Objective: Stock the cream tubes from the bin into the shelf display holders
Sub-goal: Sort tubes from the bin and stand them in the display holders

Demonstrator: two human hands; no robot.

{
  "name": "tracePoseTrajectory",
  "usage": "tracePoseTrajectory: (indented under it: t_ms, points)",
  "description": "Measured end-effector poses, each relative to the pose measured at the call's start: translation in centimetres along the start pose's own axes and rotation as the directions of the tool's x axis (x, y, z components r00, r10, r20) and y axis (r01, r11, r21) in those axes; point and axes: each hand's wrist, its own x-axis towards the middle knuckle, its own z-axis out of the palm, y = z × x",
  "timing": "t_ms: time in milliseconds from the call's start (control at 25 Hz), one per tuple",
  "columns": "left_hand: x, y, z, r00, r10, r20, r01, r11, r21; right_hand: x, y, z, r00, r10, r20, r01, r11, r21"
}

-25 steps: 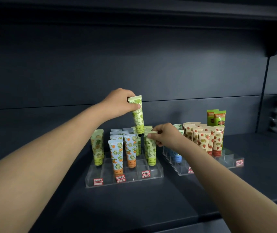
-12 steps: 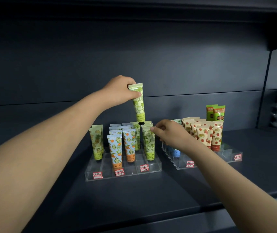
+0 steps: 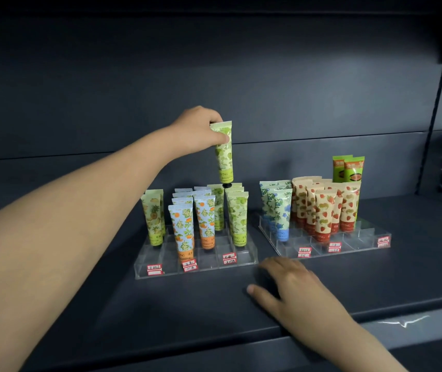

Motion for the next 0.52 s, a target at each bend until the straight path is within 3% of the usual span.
tracePoseTrajectory:
  t_ms: [520]
  points:
    - [0.9, -1.9, 1.5, 0.999, -0.037, 0.023, 0.036, 0.997, 0.071, -0.4, -0.1, -0.1, 1.0, -0.02, 0.02, 0.02, 1.0, 0.022]
